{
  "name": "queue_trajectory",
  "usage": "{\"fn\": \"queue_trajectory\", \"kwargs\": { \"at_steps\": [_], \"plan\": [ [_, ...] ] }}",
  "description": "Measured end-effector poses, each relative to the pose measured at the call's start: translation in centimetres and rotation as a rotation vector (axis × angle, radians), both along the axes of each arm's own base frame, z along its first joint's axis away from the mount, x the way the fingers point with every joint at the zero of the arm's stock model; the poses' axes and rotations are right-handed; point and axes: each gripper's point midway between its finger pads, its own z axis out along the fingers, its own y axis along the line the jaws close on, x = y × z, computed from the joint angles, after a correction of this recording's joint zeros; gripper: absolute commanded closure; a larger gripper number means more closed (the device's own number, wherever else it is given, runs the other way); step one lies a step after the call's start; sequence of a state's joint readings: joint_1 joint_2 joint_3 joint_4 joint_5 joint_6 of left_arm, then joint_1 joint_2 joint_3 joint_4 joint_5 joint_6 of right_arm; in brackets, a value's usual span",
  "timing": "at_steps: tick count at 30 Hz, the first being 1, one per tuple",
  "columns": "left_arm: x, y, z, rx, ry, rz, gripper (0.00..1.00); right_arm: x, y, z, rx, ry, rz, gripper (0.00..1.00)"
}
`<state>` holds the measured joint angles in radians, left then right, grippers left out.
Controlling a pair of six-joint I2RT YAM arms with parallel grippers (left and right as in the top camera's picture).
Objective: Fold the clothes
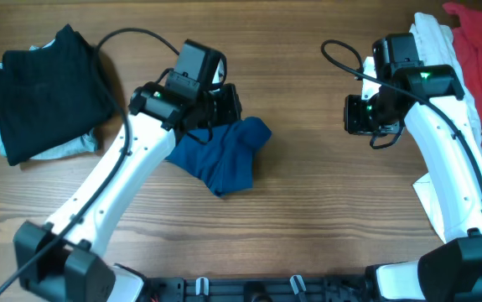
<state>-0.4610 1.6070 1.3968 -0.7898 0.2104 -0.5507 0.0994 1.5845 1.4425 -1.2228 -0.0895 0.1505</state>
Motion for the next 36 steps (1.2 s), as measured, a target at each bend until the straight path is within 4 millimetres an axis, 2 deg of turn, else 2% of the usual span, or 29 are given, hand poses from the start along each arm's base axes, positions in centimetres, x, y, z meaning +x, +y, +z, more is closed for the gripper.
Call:
{"fn": "queue_trajectory", "kwargs": {
  "at_steps": [2, 6, 7, 8, 11, 14, 16, 18, 22, 24, 29, 32, 34, 36],
  "plan": [
    [0.4, -0.2, -1.8, 0.024, 0.034, -0.002, 0.73, 0.0, 0.0, 0.0, 0.000, 0.000, 0.000, 0.79],
    [0.4, -1.5, -8.4, 0.083, 0.170, -0.030, 0.75, 0.0, 0.0, 0.0, 0.000, 0.001, 0.000, 0.79],
    [-0.4, -2.5, -11.3, 0.098, 0.242, -0.064, 0.75, 0.0, 0.0, 0.0, 0.000, 0.001, 0.000, 0.79],
    [-1.3, -3.4, -12.6, 0.090, 0.289, -0.093, 0.75, 0.0, 0.0, 0.0, 0.000, 0.001, 0.000, 0.79],
    [-4.2, -6.3, -15.1, 0.066, 0.387, -0.186, 0.75, 0.0, 0.0, 0.0, 0.000, 0.001, 0.000, 0.79],
    [-7.1, -8.8, -16.3, 0.071, 0.431, -0.280, 0.74, 0.0, 0.0, 0.0, 0.000, 0.001, 0.000, 0.79],
    [-8.5, -10.0, -16.1, 0.070, 0.431, -0.330, 0.74, 0.0, 0.0, 0.0, 0.000, 0.001, 0.000, 0.79],
    [-8.8, -10.2, -15.8, 0.071, 0.430, -0.341, 0.74, 0.0, 0.0, 0.0, 0.000, 0.001, 0.000, 0.79],
    [-7.8, -8.5, -14.7, 0.085, 0.416, -0.300, 0.74, 0.0, 0.0, 0.0, 0.000, 0.001, 0.000, 0.79],
    [-6.4, -7.0, -13.0, 0.078, 0.377, -0.261, 0.73, 0.0, 0.0, 0.0, 0.000, 0.001, 0.000, 0.78],
    [-2.8, -2.3, -7.0, 0.049, 0.231, -0.129, 0.70, 0.0, 0.0, 0.0, -0.001, -0.001, 0.008, 0.78],
    [-1.6, 1.9, -3.2, 0.050, 0.161, 0.000, 0.63, 0.4, 0.4, 0.1, 0.017, -0.019, 0.041, 0.78],
    [-1.4, 4.8, -1.8, 0.050, 0.158, 0.099, 0.61, 1.0, 1.1, 0.4, 0.047, -0.049, 0.076, 0.78],
    [-1.4, 6.9, -1.8, 0.061, 0.186, 0.174, 0.61, 1.6, 1.6, 0.5, 0.071, -0.076, 0.097, 0.78]
  ]
}}
